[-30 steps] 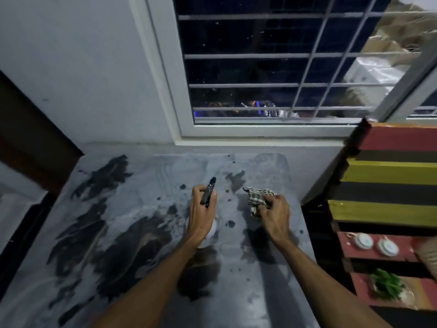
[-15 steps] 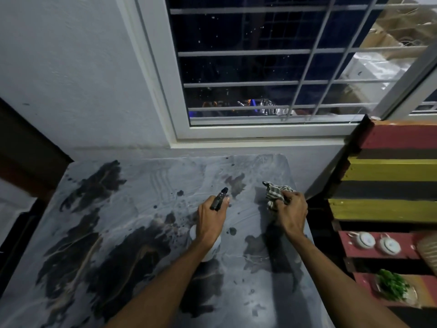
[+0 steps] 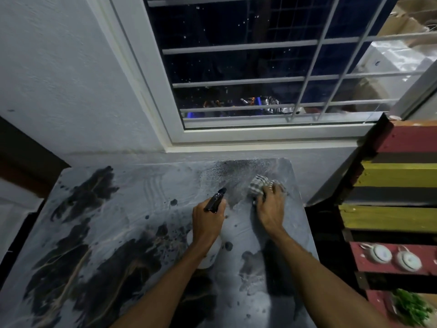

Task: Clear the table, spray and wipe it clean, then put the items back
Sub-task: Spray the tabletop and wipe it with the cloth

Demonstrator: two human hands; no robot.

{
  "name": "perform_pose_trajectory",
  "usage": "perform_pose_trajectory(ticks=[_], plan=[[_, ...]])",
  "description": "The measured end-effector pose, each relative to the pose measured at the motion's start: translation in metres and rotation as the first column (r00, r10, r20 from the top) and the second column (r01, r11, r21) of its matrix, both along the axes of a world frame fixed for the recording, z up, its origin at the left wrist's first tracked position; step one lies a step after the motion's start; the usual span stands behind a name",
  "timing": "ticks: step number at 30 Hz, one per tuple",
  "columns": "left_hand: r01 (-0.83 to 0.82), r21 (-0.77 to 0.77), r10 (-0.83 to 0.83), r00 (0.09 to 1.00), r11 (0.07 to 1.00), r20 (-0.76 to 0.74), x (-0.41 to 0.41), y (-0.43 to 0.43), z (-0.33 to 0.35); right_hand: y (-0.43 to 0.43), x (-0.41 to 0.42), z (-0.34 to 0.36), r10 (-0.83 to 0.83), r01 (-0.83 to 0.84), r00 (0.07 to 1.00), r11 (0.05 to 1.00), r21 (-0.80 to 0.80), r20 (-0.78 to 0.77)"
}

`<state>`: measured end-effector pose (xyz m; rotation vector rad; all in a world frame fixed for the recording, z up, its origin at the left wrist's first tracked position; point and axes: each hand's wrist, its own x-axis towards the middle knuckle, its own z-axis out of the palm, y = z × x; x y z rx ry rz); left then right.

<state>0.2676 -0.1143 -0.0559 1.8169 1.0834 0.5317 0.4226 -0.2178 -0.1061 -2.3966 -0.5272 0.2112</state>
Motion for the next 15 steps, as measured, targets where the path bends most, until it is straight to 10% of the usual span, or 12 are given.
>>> perform_pose_trajectory(ticks=[4,9,15], plan=[[-0.026,-0.023,0.026,1.0,0.999,0.013,-0.011,0.021,-0.005,0.036,-0.025,-0.013,0.578,-0.542,0.799,0.812,-0.218,0.167],[-0.076,-0.067,0.081,0.994,0.995,0.079,-0.031,0.049,-0.006,0.067,0.027,-0.015,0.287,-0.232,0.946,0.924,-0.305,0.152],[-0.078,0.027,0.076,0.995,0.997,0.071,-0.056,0.097,0.0,0.133,-0.04,-0.019,0.641,-0.599,0.757,0.759,-0.254,0.131]])
